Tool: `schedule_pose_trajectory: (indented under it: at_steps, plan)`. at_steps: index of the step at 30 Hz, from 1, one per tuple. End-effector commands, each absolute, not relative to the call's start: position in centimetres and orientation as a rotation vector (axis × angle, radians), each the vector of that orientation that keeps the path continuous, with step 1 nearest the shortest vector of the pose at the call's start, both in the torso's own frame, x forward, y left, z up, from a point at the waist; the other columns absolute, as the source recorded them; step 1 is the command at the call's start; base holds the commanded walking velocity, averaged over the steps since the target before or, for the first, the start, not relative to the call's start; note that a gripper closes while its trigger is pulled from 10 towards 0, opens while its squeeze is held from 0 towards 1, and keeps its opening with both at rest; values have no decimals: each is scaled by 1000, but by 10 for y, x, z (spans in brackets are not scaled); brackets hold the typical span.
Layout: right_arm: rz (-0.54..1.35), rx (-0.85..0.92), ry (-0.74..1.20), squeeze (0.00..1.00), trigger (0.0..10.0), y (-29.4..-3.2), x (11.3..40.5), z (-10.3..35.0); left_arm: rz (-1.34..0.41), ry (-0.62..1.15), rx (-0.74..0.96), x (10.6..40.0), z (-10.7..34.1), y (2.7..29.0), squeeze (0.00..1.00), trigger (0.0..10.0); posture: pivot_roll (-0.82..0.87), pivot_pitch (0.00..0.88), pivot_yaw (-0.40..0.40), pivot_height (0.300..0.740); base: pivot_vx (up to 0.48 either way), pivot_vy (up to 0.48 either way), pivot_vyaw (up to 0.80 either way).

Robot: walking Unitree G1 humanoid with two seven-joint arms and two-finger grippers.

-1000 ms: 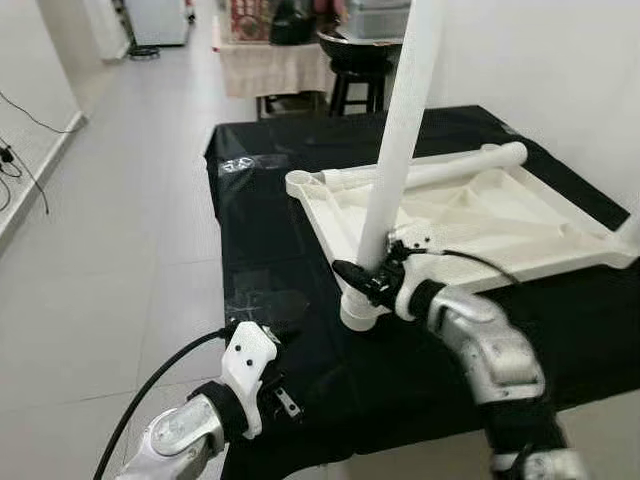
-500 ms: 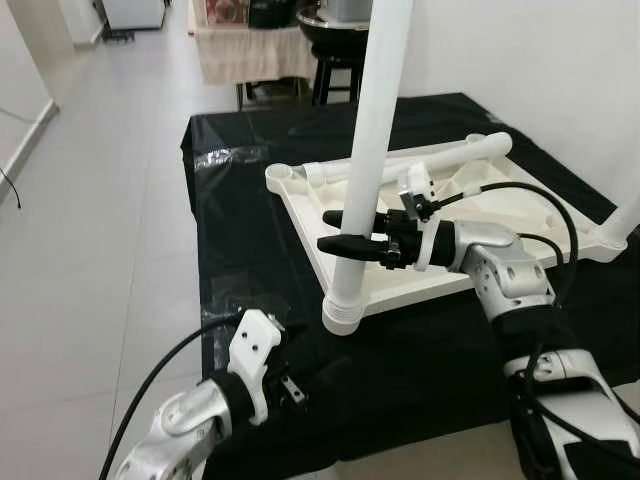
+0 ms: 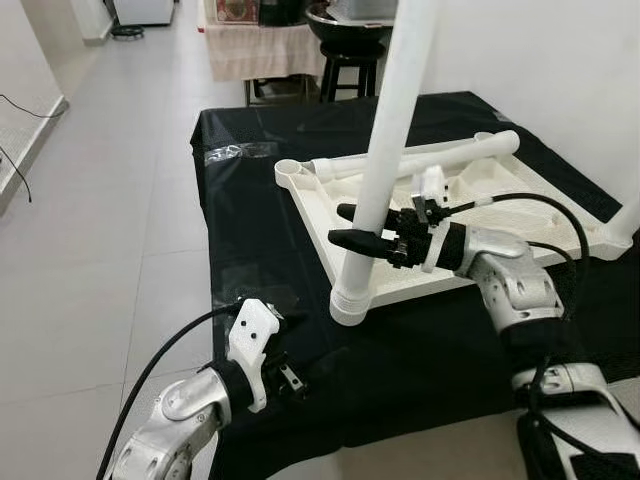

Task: Building children table

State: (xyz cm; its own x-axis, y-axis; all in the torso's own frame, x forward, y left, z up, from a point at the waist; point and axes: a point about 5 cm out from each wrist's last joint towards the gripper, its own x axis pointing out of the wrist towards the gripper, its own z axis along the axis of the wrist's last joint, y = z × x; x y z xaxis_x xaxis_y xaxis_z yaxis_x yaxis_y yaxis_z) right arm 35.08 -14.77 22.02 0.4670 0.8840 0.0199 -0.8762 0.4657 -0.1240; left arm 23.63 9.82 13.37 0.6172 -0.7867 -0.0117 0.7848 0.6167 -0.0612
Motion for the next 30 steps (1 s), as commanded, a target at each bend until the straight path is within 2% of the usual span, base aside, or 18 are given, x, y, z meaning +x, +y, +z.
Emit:
schedule_pose_trajectory:
  at_steps: [1,2,3,5,8,19,20,23,25,26,28,29,30]
  plan:
    - [1000,-137,20,0,0,-155,351,200,-911,64,-65,237,130,98,0,10000,-17,99,-53,740,0,0,0]
    - [799,-87,46,0,0,-146,348,186,-910,65,-66,237,130,98,0,10000,-22,103,-57,740,0,0,0]
    - [799,-87,46,0,0,-146,348,186,-910,65,-66,237,130,98,0,10000,-22,103,-57,740,0,0,0]
    - [493,32,108,0,0,-123,327,162,-908,66,-67,239,129,99,0,10000,-30,100,-37,740,0,0,0]
    - [404,49,130,0,0,-113,320,153,-911,70,-64,240,128,99,0,10000,-26,90,-36,740,0,0,0]
    - [339,14,124,0,0,-104,326,158,-899,71,-50,242,127,101,0,10000,-18,76,-38,740,0,0,0]
    - [340,19,116,1000,10000,-105,329,162,-899,72,-49,242,127,101,0,10000,-18,76,-38,740,0,0,0]
    - [390,37,97,1000,10000,-103,332,169,-903,75,-48,243,126,101,0,10000,-15,67,-36,740,0,0,0]
    - [645,40,-20,1000,10000,-98,339,196,-910,80,-43,243,125,100,0,10000,-10,62,-39,740,0,0,0]
    - [645,40,-20,1000,10000,-98,339,196,-910,80,-43,243,125,100,0,10000,-10,62,-39,740,0,0,0]
    - [945,-67,-122,1000,10000,-101,338,220,-909,79,-42,243,125,99,0,10000,-10,59,-40,740,0,0,0]
    - [945,-67,-122,1000,10000,-101,338,220,-909,79,-42,243,125,99,0,10000,-10,59,-40,740,0,0,0]
    - [1053,-151,-133,631,10000,-105,339,226,-906,78,-45,243,125,99,0,10000,-6,54,-45,740,0,0,0]
